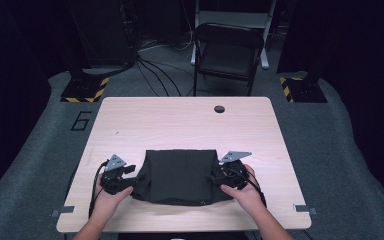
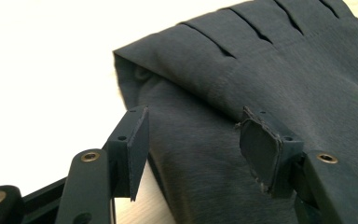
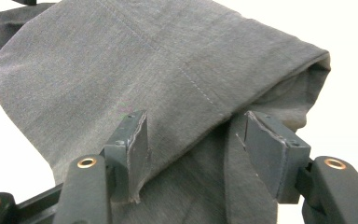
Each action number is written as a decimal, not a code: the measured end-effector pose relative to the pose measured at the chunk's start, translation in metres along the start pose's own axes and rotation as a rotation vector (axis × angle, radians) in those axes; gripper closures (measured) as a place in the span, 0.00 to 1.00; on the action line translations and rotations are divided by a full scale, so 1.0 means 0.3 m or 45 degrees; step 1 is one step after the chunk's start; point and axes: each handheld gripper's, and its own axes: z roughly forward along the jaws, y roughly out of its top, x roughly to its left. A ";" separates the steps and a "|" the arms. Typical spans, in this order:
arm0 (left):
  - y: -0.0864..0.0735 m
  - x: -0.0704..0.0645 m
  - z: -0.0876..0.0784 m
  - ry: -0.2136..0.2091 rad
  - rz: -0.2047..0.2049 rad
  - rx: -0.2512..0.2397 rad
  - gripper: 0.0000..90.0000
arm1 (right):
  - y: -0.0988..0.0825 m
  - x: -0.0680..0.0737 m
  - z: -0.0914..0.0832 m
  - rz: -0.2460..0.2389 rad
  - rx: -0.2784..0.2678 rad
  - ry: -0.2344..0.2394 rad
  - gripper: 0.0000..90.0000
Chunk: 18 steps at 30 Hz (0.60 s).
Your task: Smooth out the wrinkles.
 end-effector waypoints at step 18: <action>-0.004 0.109 -0.056 0.067 -0.097 -0.027 0.46 | -0.022 -0.077 -0.081 -0.012 0.014 -0.121 0.41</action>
